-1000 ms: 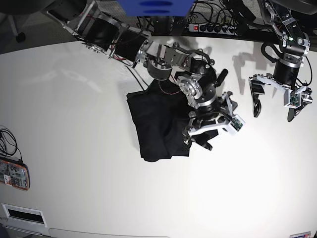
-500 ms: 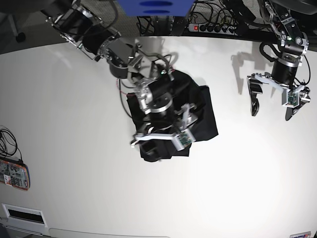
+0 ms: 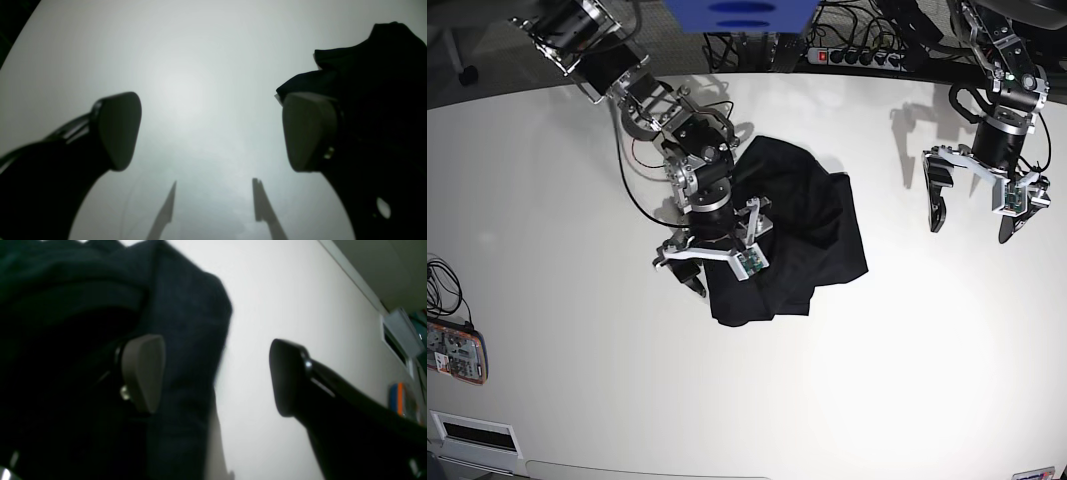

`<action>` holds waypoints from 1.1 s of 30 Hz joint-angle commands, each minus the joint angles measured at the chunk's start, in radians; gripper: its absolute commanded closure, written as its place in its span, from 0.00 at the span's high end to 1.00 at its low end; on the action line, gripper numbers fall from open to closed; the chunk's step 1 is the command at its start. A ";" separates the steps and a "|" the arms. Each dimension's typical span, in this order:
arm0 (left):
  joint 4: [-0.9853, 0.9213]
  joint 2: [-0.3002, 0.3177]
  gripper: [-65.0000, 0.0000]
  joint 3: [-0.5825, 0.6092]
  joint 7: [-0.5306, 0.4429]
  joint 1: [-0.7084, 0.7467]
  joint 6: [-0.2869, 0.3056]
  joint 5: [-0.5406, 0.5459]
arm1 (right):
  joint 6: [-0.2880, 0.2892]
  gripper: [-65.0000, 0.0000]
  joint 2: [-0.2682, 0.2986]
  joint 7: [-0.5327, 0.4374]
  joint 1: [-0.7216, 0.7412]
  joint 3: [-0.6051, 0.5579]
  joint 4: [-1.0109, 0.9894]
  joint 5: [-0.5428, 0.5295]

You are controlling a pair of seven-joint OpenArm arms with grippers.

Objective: Fold the T-shirt properly
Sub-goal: 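Press and tuck the folded bundle with the right gripper, then grasp the bundle's sides with both grippers and square it up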

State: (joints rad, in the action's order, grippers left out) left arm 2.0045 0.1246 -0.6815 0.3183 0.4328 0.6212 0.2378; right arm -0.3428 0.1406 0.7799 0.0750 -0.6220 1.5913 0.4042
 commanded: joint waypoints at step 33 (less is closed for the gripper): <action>0.016 0.010 1.00 -0.004 -0.028 -0.002 -0.004 0.015 | -0.008 0.72 -0.210 -0.027 0.162 -0.095 -0.153 0.017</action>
State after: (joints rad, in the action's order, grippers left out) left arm 2.0045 0.1276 -0.6819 0.3187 0.4320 0.6209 0.2375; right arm -0.3393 -0.0586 0.7795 0.2138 -0.7204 1.4239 0.4007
